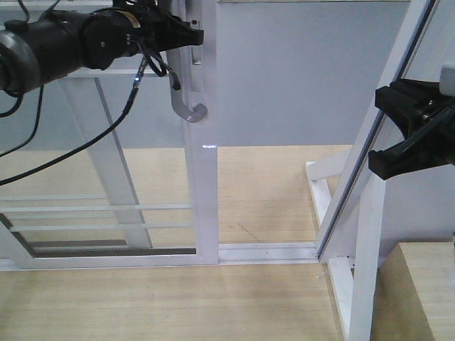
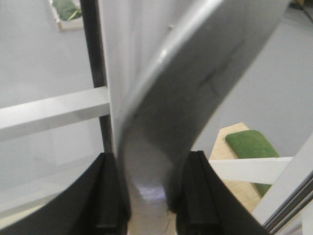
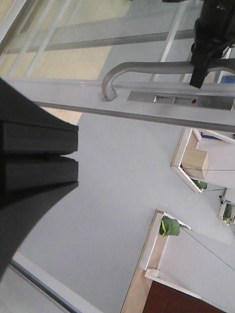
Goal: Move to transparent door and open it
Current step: 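Grip the door frame with the left gripper and slide the door open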
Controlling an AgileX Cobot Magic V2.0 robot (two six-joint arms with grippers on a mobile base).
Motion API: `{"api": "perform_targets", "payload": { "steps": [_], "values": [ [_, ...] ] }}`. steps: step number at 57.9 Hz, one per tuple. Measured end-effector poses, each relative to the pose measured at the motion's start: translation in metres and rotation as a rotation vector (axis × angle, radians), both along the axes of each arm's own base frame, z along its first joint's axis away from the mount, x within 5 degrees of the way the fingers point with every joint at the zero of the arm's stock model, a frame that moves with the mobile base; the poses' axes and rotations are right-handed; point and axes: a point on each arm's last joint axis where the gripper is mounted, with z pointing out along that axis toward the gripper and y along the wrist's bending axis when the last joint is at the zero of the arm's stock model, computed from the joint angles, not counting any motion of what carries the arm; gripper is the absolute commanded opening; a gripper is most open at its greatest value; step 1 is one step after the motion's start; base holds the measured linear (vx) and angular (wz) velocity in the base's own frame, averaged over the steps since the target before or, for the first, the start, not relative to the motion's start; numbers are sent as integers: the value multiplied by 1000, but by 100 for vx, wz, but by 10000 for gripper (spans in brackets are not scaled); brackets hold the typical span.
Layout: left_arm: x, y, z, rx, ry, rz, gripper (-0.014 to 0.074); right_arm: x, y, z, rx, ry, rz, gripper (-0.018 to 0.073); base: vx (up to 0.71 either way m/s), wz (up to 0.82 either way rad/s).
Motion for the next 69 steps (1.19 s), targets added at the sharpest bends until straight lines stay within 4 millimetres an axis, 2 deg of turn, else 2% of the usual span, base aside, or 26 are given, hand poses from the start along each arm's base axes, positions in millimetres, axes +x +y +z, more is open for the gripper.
{"api": "perform_targets", "payload": {
  "steps": [23, 38, 59, 69],
  "values": [
    [0, 69, 13, 24, 96, 138, 0, 0, 0, 0, 0, 0, 0, -4, 0, 0],
    [0, 104, 18, 33, 116, 212, 0, 0, 0, 0, 4, 2, -1, -4, 0, 0],
    [0, 133, 20, 48, 125, 273, 0, 0, 0, 0, 6, 2, -1, -4, 0, 0],
    [-2, 136, 22, 58, 129, 278, 0, 0, 0, 0, 6, 2, -1, -4, 0, 0]
  ]
}}
